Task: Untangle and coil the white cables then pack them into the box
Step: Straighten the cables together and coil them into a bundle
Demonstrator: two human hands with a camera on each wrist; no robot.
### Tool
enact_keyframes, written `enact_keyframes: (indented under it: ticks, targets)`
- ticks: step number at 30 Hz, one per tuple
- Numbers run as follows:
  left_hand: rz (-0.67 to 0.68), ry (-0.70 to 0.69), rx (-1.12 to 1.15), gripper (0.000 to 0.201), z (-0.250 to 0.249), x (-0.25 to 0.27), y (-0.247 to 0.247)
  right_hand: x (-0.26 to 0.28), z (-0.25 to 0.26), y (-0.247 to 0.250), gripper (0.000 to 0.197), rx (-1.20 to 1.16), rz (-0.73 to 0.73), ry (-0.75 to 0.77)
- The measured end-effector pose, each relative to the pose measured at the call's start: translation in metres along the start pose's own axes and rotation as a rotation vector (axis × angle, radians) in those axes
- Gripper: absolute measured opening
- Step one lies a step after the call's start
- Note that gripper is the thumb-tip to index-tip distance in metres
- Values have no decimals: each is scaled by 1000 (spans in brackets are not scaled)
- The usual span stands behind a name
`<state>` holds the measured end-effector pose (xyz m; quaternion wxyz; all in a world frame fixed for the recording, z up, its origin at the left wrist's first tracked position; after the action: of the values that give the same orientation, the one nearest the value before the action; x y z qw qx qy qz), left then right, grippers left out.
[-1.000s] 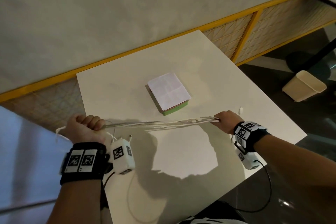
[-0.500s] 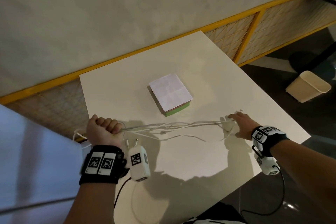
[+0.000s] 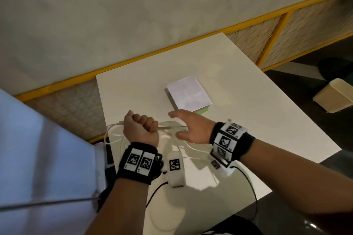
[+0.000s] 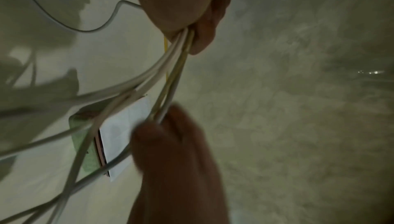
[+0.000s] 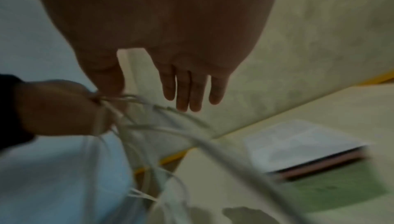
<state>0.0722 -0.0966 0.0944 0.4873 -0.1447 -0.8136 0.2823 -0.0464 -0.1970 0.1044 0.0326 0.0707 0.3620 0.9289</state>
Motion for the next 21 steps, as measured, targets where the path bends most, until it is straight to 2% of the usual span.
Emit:
enact_keyframes:
  ticks: [3,6,13,17,21]
  targets:
    - [24,3,10,45,9,5,-3,-26,30,-16,47,-63,67,-26]
    - [21,-1,8,47,11,7,3,-30,36,-29,30,-51,86,-75]
    - [84,181,-17,50,29,13,13,-12,28,-29,28,281,76,-34]
    - [48,166,-17,46,19,14,15,8,6,-20,44,356,56,-162]
    - [36,126,70,47,-9,6,34,37,-13,-9,40,383,44,-228]
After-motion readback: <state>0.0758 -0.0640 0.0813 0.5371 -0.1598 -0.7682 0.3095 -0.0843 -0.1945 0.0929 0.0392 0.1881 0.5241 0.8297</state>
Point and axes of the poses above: each hand's wrist, its own x-axis away from the middle knuckle, its own y-axis out of the back of the hand, z = x × y, the point moved 4 cm from there along -x, towards the middle knuckle, and after that the axes turned 14 degrees about y, right-handed, at the moved point
